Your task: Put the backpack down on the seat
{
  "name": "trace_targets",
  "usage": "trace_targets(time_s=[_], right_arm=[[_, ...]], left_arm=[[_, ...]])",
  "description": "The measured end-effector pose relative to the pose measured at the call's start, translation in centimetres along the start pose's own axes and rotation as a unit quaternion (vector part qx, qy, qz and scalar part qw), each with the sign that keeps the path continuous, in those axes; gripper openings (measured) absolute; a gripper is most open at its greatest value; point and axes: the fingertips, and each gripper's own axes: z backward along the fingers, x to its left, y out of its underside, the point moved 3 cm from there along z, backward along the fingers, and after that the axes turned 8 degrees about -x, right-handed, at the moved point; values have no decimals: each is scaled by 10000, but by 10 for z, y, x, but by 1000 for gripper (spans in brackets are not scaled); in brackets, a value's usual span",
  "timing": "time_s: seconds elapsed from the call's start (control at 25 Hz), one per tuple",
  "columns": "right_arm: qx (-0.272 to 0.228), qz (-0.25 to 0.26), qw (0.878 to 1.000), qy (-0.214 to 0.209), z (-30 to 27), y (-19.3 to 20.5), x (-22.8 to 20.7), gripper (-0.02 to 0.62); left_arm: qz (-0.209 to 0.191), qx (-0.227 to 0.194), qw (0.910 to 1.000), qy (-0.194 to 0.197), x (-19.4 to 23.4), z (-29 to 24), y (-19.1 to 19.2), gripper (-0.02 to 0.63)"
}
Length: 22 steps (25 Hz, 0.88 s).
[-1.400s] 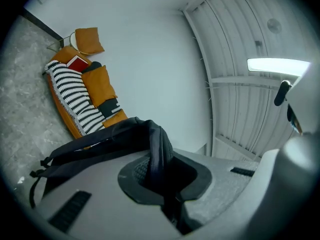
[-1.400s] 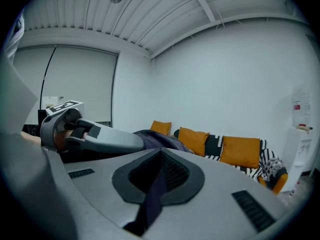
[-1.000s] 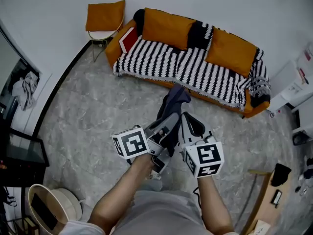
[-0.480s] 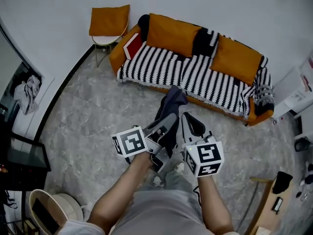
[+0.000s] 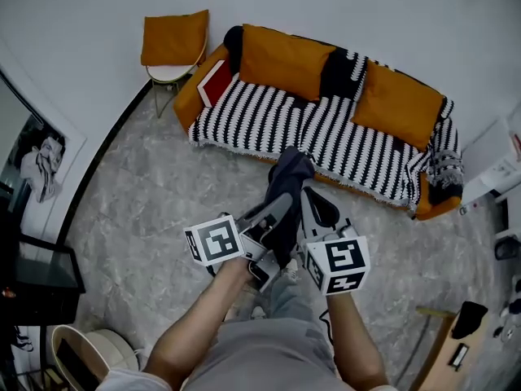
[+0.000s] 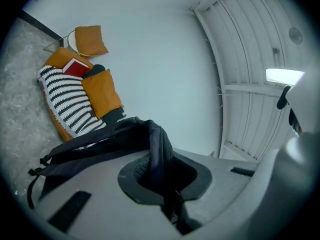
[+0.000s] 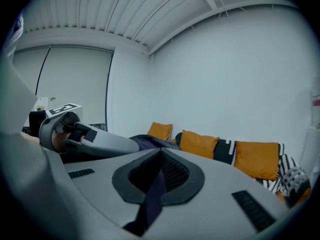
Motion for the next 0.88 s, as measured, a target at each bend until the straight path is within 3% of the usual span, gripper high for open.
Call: trace_targets(time_s=[0.56, 0.88], right_arm=[[71, -127, 9997, -207, -92, -1, -139, 2], [27, -131, 9996, -245, -113, -7, -179, 2]], left_arm=[[-113, -153, 9994, -302, 42, -148, -32, 21], [-145, -168, 9992, -335, 48, -192, -42, 21]])
